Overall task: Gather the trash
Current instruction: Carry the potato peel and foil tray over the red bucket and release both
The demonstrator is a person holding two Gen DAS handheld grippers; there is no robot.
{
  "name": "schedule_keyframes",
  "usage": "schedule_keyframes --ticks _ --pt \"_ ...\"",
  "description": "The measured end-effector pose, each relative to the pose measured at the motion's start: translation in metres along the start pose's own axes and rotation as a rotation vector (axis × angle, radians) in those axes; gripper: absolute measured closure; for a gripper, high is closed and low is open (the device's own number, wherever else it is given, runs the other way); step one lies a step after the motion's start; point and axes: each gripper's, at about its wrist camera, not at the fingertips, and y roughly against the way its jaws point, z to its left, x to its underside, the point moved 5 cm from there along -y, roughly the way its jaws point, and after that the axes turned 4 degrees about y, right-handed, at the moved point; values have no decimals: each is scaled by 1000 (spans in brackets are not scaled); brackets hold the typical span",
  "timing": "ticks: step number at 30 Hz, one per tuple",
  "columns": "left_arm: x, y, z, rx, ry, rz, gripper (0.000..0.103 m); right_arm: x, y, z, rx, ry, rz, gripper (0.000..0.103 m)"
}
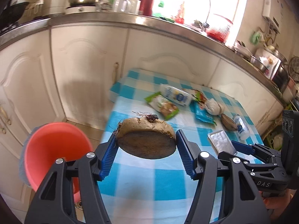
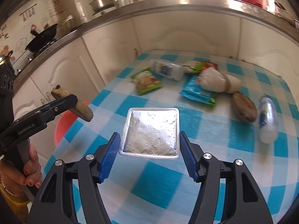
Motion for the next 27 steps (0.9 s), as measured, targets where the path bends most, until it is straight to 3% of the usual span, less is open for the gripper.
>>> schedule_keyframes --ticks 16,27 --pt "6 37 133 -210 190 -42 41 -43 -53 138 -236 236 38 39" --pt "25 25 181 -265 285 -3 41 -50 -100 199 -310 384 104 38"
